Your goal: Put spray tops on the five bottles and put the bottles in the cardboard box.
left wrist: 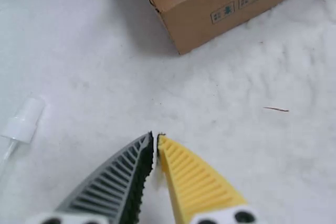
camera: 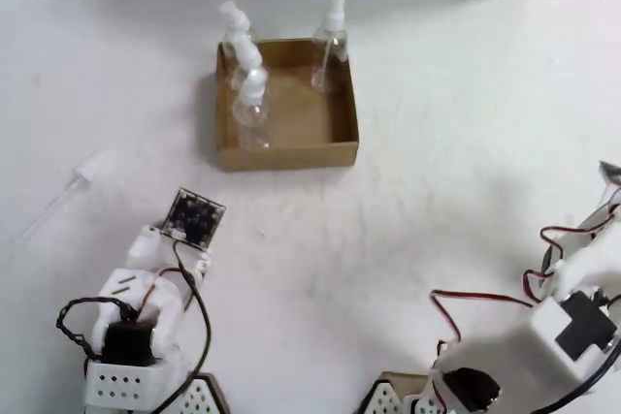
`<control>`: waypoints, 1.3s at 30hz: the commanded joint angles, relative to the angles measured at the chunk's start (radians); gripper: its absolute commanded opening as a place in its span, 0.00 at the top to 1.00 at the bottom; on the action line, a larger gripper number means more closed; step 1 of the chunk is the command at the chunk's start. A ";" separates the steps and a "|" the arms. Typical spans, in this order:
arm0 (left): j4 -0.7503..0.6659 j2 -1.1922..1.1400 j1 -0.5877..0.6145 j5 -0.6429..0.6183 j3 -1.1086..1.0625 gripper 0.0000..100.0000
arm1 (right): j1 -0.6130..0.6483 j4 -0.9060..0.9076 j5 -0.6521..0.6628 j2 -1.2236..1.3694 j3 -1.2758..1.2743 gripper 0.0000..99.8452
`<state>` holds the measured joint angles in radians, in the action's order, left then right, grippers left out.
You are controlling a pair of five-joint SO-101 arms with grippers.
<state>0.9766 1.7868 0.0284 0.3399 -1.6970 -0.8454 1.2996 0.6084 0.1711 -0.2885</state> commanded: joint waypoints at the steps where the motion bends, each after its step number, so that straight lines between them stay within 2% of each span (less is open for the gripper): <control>1: -0.021 0.005 0.001 0.008 0.003 0.98 | -0.021 -0.105 -0.040 -0.116 -0.098 0.75; 5: -0.021 0.005 0.001 0.008 0.003 0.98 | -0.018 -0.216 -0.126 -0.171 -0.178 0.75; 14: -0.021 0.005 0.002 0.008 0.003 0.98 | -0.012 -0.292 -0.204 -0.173 -0.198 0.76; 19: -0.021 0.005 0.002 0.008 0.003 0.98 | -0.012 -0.292 -0.206 -0.137 -0.195 0.76; 28: -0.021 0.005 0.002 0.008 0.003 0.98 | -0.012 -0.355 -0.189 0.008 -0.127 0.93; 30: -0.021 0.005 0.002 0.008 0.003 0.98 | -0.012 -0.343 -0.147 -0.013 -0.114 0.98; 39: -0.020 0.005 0.007 0.008 0.003 0.98 | 0.027 -0.263 -0.110 -0.271 -0.117 0.98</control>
<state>0.9766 1.7868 0.0284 0.3399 -1.6970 -0.8531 1.0142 0.4764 0.0453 -0.4296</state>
